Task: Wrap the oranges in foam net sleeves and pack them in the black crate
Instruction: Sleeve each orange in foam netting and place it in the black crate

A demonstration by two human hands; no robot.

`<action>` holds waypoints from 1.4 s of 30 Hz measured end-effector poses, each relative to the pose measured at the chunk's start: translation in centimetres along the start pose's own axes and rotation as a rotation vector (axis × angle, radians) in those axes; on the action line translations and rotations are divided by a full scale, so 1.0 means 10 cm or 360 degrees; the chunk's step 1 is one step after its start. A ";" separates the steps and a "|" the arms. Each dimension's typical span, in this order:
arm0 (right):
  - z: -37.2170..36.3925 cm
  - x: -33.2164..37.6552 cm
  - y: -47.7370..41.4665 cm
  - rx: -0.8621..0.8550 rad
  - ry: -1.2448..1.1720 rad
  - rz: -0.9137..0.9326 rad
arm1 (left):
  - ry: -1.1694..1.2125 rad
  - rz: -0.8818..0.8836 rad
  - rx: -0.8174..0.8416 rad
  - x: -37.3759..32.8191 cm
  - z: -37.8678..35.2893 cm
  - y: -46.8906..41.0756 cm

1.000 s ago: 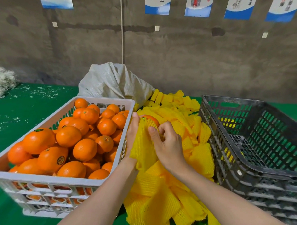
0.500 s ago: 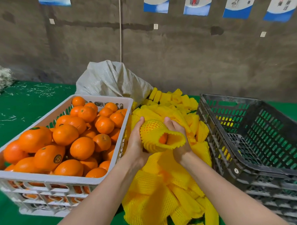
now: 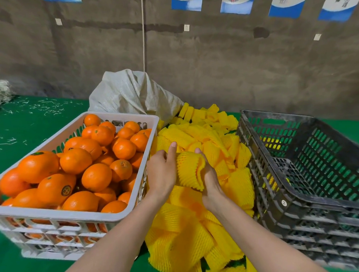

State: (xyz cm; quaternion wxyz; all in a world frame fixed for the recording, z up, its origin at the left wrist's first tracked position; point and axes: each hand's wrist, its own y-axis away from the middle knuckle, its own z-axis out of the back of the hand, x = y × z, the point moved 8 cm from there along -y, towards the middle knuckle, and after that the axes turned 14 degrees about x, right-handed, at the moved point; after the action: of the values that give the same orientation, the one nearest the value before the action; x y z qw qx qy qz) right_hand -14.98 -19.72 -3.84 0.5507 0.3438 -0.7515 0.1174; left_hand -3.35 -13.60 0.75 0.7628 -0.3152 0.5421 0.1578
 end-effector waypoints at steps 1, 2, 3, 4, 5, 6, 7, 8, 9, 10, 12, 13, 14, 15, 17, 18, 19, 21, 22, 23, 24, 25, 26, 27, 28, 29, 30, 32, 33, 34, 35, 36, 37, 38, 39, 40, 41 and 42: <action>0.02 -0.03 -0.02 0.0007 -0.0127 -0.0007 | 0.0143 0.0073 0.0039 0.05 -0.02 -0.01; 0.03 -0.04 -0.03 0.0017 -0.0226 -0.0013 | 0.0376 0.0188 0.0103 0.13 -0.06 -0.02; 0.03 -0.04 -0.03 0.0022 -0.0289 -0.0023 | 0.0620 0.0323 0.0173 0.21 -0.11 -0.03; 0.03 -0.04 -0.02 0.0032 -0.0331 -0.0048 | 0.0804 0.0425 0.0238 0.29 -0.15 -0.03; 0.03 -0.05 -0.02 0.0048 -0.0361 -0.0082 | 0.0883 0.0474 0.0298 0.32 -0.18 -0.04; 0.01 -0.05 -0.01 0.0077 -0.0397 -0.0115 | 0.0913 0.0467 0.0359 0.33 -0.20 -0.06; -0.01 -0.05 0.00 0.0118 -0.0434 -0.0137 | 0.0914 0.0426 0.0414 0.33 -0.23 -0.07; -0.03 -0.06 0.01 0.0170 -0.0479 -0.0151 | 0.0915 0.0376 0.0452 0.31 -0.25 -0.08; -0.06 -0.06 0.02 0.0216 -0.0506 -0.0160 | 0.0906 0.0334 0.0471 0.30 -0.27 -0.08; -0.07 -0.07 0.02 0.0247 -0.0515 -0.0163 | 0.0908 0.0312 0.0465 0.29 -0.27 -0.08; -0.09 -0.11 0.03 0.0269 -0.0487 -0.0186 | 0.0860 0.0310 0.0433 0.28 -0.24 -0.08; -0.10 -0.12 0.04 0.0280 -0.0473 -0.0198 | 0.0839 0.0321 0.0433 0.29 -0.23 -0.09; -0.11 -0.13 0.04 0.0294 -0.0468 -0.0199 | 0.0823 0.0332 0.0441 0.29 -0.23 -0.09; -0.12 -0.13 0.05 0.0317 -0.0471 -0.0195 | 0.0806 0.0344 0.0460 0.28 -0.23 -0.09; -0.14 -0.09 0.06 0.0392 -0.0484 -0.0183 | 0.0798 0.0341 0.0499 0.24 -0.25 -0.09; -0.15 -0.07 0.08 0.0429 -0.0484 -0.0162 | 0.0793 0.0321 0.0517 0.23 -0.26 -0.09; -0.15 -0.04 0.08 0.0456 -0.0482 -0.0129 | 0.0782 0.0295 0.0540 0.20 -0.27 -0.08; -0.18 0.01 0.10 0.0508 -0.0501 -0.0042 | 0.0791 0.0235 0.0543 0.13 -0.26 -0.06; -0.19 0.03 0.10 0.0531 -0.0528 0.0005 | 0.0797 0.0224 0.0514 0.11 -0.25 -0.05; -0.20 0.05 0.10 0.0546 -0.0545 0.0049 | 0.0790 0.0242 0.0484 0.10 -0.23 -0.03; -0.19 0.06 0.08 0.0543 -0.0538 0.0086 | 0.0772 0.0304 0.0466 0.13 -0.22 -0.02; -0.16 0.08 0.07 0.0518 -0.0518 0.0118 | 0.0758 0.0441 0.0473 0.19 -0.22 0.00; -0.13 0.12 0.06 0.0490 -0.0465 0.0146 | 0.0787 0.0643 0.0535 0.27 -0.25 0.04; -0.11 0.15 0.07 0.0453 -0.0394 0.0163 | 0.0892 0.0847 0.0638 0.32 -0.31 0.11; -0.07 0.16 0.06 0.0398 -0.0294 0.0173 | 0.1022 0.1013 0.0739 0.34 -0.35 0.18; -0.02 0.18 0.06 0.0332 -0.0171 0.0199 | 0.1125 0.1135 0.0825 0.33 -0.39 0.24; 0.05 0.19 0.06 0.0239 -0.0015 0.0242 | 0.1191 0.1213 0.0911 0.31 -0.44 0.28; 0.13 0.21 0.08 0.0095 0.0275 0.0320 | 0.1206 0.1245 0.1035 0.25 -0.53 0.34; 0.15 0.21 0.09 0.0052 0.0327 0.0337 | 0.1194 0.1227 0.1050 0.22 -0.56 0.36; 0.16 0.22 0.10 0.0021 0.0333 0.0359 | 0.1195 0.1203 0.1036 0.20 -0.58 0.36; 0.18 0.24 0.10 0.0004 0.0314 0.0389 | 0.1198 0.1172 0.1023 0.19 -0.59 0.36; 0.18 0.26 0.10 -0.0002 0.0284 0.0419 | 0.1194 0.1140 0.1025 0.19 -0.59 0.35; 0.20 0.28 0.09 -0.0017 0.0262 0.0438 | 0.1188 0.1110 0.1052 0.19 -0.61 0.34; 0.21 0.30 0.10 -0.0043 0.0251 0.0452 | 0.1185 0.1091 0.1092 0.18 -0.62 0.34; 0.22 0.34 0.10 -0.0055 0.0256 0.0473 | 0.1182 0.1080 0.1131 0.18 -0.64 0.34; 0.23 0.36 0.09 -0.0046 0.0267 0.0498 | 0.1174 0.1068 0.1167 0.17 -0.65 0.34; 0.21 0.39 0.09 -0.0020 0.0287 0.0516 | 0.1167 0.1057 0.1196 0.17 -0.66 0.34; 0.19 0.42 0.09 0.0004 0.0317 0.0537 | 0.1163 0.1053 0.1209 0.18 -0.66 0.33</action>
State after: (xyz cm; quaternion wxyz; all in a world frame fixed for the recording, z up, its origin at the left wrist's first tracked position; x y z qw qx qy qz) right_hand -17.66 -21.72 -0.58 0.5944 0.2002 -0.7401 0.2424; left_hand -9.44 -15.60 -3.34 0.4974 0.1293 0.8555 0.0638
